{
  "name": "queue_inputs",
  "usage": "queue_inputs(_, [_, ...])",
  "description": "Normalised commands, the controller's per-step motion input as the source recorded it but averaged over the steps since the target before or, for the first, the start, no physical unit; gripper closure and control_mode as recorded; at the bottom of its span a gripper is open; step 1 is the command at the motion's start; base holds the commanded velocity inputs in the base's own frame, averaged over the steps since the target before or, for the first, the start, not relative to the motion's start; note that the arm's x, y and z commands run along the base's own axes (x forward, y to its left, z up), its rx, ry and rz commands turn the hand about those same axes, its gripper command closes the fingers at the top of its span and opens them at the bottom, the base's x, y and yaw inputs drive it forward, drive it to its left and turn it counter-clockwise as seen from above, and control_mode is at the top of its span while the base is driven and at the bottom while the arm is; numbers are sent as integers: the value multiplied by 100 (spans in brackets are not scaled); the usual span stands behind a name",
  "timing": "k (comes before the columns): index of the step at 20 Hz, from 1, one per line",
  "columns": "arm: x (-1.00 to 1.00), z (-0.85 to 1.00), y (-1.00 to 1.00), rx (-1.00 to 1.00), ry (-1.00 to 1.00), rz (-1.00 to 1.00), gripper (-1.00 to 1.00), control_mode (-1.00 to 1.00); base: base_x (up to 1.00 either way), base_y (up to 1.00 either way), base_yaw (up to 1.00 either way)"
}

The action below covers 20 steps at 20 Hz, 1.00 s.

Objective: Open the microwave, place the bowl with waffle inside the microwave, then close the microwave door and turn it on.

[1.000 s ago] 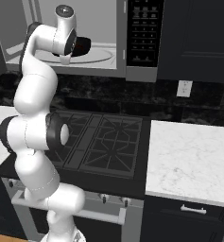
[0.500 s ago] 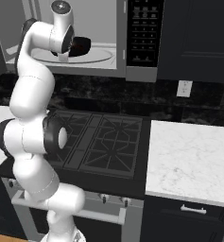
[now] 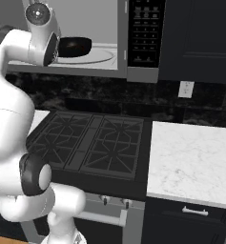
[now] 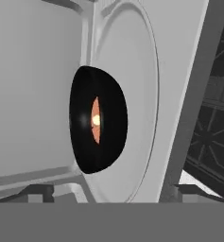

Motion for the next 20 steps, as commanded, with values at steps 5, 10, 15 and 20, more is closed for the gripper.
queue_inputs(5, [-100,4,0,0,-29,0,-100,-100,0,0,0])
queue_inputs(10, [-100,0,0,-1,-3,0,-100,-100,0,0,0])
queue_inputs(15, [-74,-9,1,-17,0,5,-100,-100,0,0,0])
queue_inputs(20, [-54,-14,0,-21,0,7,-100,-100,0,0,0])
